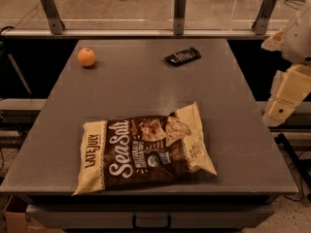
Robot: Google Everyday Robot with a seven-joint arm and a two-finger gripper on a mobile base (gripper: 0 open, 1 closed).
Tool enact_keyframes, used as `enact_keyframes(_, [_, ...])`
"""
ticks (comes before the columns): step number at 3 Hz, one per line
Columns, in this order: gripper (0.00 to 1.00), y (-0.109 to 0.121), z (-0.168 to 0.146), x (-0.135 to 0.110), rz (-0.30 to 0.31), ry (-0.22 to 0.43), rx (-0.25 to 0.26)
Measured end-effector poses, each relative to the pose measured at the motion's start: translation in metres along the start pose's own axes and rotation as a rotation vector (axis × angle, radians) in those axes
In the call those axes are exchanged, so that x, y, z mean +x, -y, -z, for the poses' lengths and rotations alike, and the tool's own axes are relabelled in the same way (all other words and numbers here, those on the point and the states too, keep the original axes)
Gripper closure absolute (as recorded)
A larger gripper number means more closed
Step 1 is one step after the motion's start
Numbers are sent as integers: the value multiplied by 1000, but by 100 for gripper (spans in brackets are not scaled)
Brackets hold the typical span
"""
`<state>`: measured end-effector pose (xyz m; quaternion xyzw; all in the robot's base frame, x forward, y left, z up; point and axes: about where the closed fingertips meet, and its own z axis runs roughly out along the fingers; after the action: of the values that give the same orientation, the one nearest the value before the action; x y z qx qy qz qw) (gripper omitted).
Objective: Move rxbar chocolate near brown chip bag
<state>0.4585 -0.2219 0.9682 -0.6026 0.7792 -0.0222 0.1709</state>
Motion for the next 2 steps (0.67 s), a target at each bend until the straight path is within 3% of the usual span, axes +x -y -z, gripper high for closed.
enact_keyframes(2, [0,120,-81,-5,-16,172,16])
